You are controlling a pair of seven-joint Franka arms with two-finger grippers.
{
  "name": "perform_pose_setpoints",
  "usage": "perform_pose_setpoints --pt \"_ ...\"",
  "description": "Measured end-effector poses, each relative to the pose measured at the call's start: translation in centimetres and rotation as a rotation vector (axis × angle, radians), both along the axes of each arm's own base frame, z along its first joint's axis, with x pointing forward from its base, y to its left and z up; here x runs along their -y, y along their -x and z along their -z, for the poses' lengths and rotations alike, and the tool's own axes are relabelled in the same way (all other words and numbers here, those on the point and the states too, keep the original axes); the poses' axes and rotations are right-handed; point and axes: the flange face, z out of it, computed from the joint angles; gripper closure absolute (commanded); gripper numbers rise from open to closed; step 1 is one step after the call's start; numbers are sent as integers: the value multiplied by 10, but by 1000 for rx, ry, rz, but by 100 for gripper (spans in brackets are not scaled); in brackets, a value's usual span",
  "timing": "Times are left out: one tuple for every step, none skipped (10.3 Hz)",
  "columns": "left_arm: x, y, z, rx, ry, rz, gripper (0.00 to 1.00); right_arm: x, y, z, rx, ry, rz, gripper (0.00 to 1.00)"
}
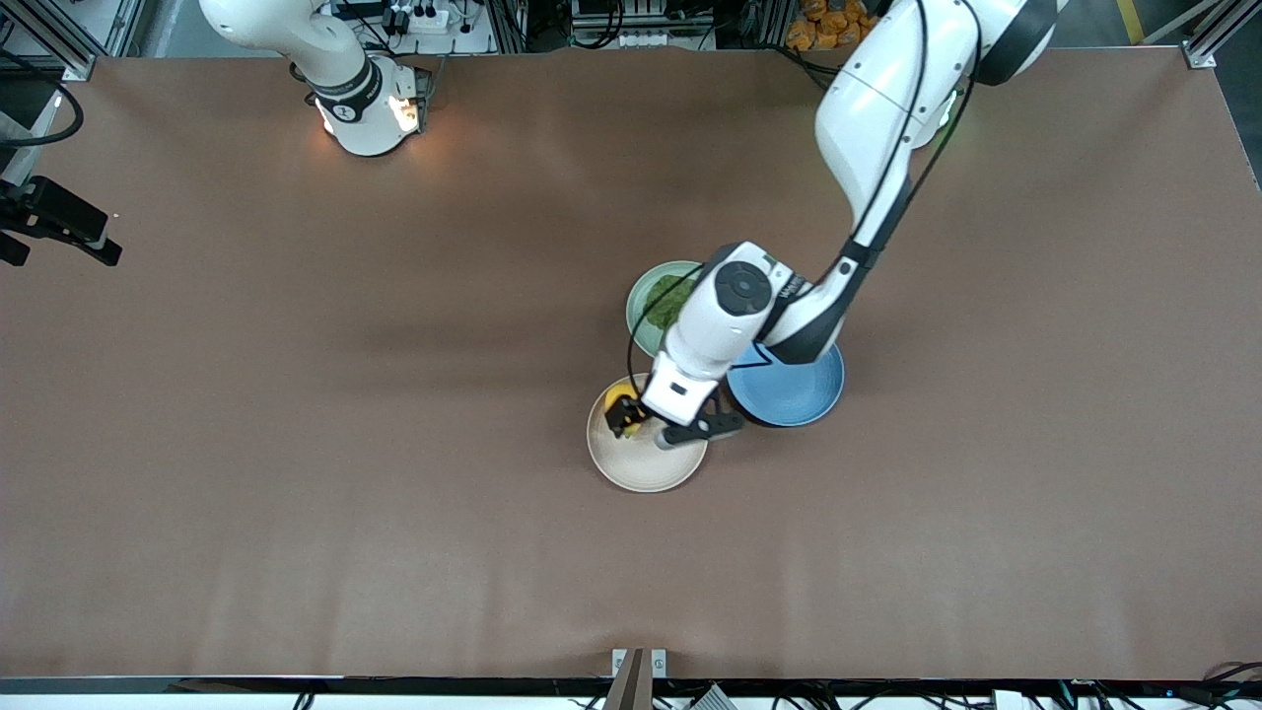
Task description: Place lemon and lettuce in plates
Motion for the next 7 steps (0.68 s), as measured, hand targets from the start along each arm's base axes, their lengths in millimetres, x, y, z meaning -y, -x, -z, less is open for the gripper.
perform_pose_setpoints --pt "-27 -18 -10 -9 -21 -26 0 1 -1 1 -4 -2 0 0" --pt "-59 -35 -22 -29 -57 -33 0 0 -2 4 -11 -2 -3 0" --pt "-94 -50 -37 -57 -96 -33 0 1 -3 7 -17 1 -5 0" --pt "-126 -61 -52 -84 -128 -34 0 4 -5 9 -22 2 -4 0" --pt "-155 -70 -62 -98 -150 -34 0 8 -6 12 -26 -2 -3 0" --pt "-183 -76 -67 -103 -164 -35 0 12 -6 13 -29 -6 0 0" --pt "-213 -83 -69 -105 -173 -49 0 17 -6 14 -31 2 2 0"
